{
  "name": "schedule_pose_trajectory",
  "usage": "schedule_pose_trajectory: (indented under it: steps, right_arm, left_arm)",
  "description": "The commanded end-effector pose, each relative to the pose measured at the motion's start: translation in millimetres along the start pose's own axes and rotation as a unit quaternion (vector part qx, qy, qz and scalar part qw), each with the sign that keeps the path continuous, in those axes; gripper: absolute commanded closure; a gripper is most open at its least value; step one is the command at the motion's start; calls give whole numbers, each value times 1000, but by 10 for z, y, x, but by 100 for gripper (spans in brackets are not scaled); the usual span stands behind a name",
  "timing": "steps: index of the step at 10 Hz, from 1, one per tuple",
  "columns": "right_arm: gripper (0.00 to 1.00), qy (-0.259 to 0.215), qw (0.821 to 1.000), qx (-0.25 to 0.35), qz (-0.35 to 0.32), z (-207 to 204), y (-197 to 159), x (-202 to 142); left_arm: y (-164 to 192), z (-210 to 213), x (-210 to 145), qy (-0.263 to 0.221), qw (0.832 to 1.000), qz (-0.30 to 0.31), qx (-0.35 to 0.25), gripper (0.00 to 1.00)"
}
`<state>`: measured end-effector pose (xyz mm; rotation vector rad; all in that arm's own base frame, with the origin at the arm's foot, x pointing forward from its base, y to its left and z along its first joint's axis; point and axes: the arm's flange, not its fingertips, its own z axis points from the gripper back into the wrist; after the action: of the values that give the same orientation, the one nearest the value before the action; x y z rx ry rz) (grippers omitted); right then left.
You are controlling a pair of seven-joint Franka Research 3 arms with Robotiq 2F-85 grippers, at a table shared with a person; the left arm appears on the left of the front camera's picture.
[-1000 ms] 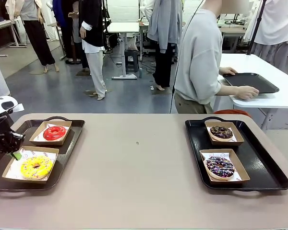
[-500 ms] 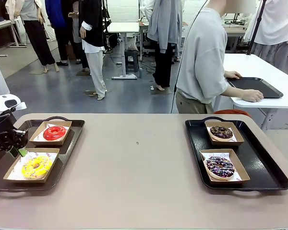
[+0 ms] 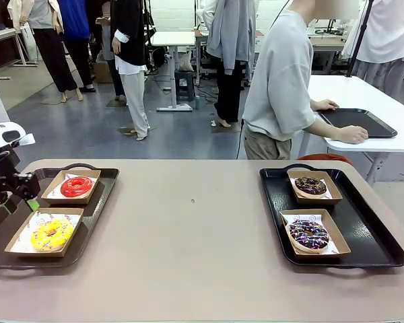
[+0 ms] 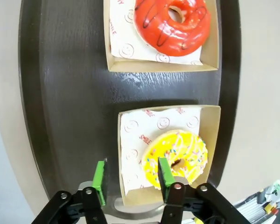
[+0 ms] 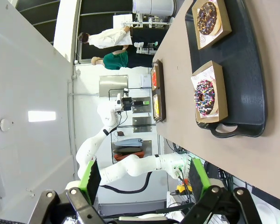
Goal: Individually package the donuts and arrange them on the tray.
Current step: Place the picked Paper togo box on the Handle tray.
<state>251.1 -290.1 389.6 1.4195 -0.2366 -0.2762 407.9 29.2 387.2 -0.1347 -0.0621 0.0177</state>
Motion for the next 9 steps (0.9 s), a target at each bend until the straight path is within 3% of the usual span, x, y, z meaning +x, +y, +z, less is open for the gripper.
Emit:
schedule_pose_trajectory:
  steps: [1,5,6,9]
  right_arm:
    - [0,-2,1000,3,0,20,-2,-8]
    - [0,-2,1000,3,0,20,-2,-8]
    - [0,-2,1000,3,0,20,-2,-8]
    - [0,-2,1000,3,0,20,-2,-8]
  left_arm:
    - [-23,167,-155,6,1000,-14,5,18]
    - [-72,502,-356,3,999,-34,-7,18]
    - [-76,375,-206,-3,1000,-19,-1,18]
    - [-76,375,-206,-3,1000,-19,-1,18]
